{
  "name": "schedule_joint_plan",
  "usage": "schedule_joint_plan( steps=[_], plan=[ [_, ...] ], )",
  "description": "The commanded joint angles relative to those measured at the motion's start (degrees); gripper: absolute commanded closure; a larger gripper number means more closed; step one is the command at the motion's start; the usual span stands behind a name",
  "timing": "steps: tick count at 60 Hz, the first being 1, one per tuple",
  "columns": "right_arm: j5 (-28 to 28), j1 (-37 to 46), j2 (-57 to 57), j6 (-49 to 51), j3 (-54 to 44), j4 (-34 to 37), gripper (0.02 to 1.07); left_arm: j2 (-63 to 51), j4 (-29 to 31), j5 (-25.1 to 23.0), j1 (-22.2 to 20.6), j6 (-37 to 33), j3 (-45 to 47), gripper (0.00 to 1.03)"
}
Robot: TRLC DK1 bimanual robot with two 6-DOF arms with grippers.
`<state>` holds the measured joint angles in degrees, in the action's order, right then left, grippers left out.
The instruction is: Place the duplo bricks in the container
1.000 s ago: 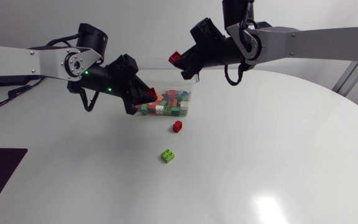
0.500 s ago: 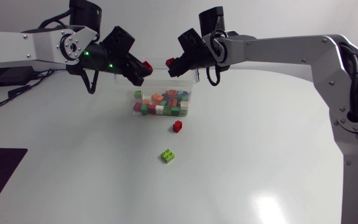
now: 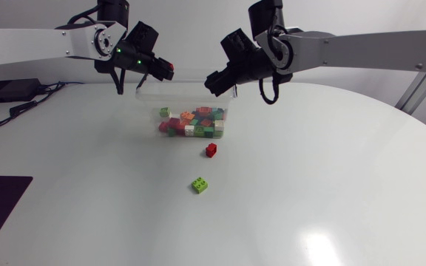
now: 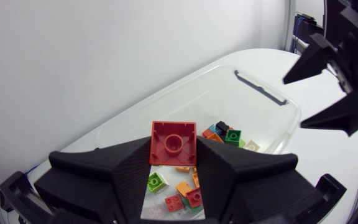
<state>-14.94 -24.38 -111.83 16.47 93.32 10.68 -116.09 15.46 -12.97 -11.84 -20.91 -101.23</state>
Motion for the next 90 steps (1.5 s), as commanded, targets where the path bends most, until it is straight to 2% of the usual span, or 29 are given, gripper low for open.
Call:
schedule_joint_plan(
  steps=[1,14,17,19,22,25,28,36,50,59,67,73,90],
  plan=[
    [0.0,-1.02,3.73,-0.91,-5.16,2.15,0.2,-3.53,0.62,0.93,0.23,2.62,-3.45,0.63],
    [-0.27,-4.62,7.94,-1.09,-14.13,4.26,0.2,-8.98,1.76,4.27,-0.03,5.0,-8.63,0.58],
    [0.0,-5.24,8.03,-1.09,-15.18,4.7,0.2,-10.47,2.38,6.29,-0.29,5.44,-10.21,0.56],
    [0.0,-5.41,7.94,-1.09,-15.8,4.97,0.2,-11.52,3.26,6.82,-0.38,5.79,-11.45,0.48],
    [0.0,-5.5,7.68,-1.09,-16.41,4.97,0.2,-13.37,5.63,7.08,-0.38,6.05,-13.99,0.27],
    [0.0,-5.5,6.89,-1.0,-16.77,5.14,0.2,-14.16,7.12,7.17,-0.47,6.23,-15.4,0.11],
    [0.0,-5.41,6.1,-0.65,-17.03,5.32,0.2,-14.07,7.12,7.17,-0.38,6.05,-15.22,0.05],
    [-0.27,-4.1,3.29,0.85,-16.85,5.58,0.2,-10.82,7.12,7.08,-0.12,5.79,-11.88,0.05],
    [-1.85,-2.34,-2.69,4.19,-15.36,5.76,0.2,4.56,3.43,5.33,-0.21,1.04,6.31,0.05],
    [-2.46,-1.99,-5.94,6.03,-13.78,5.76,0.2,14.93,-0.52,1.9,0.32,-0.71,16.77,0.05],
    [-2.81,-2.07,-9.02,6.73,-12.11,5.76,0.2,20.91,-2.54,-1.35,0.76,-1.07,21.78,0.05],
    [-3.17,-2.07,-11.22,7.26,-11.14,5.76,0.2,23.9,-2.1,-3.2,-0.56,-1.15,25.73,0.05],
    [-3.17,-2.16,-14.64,8.4,-8.24,5.49,0.2,30.31,2.2,-4.34,-6.89,-10.21,38.83,0.06]
  ],
)
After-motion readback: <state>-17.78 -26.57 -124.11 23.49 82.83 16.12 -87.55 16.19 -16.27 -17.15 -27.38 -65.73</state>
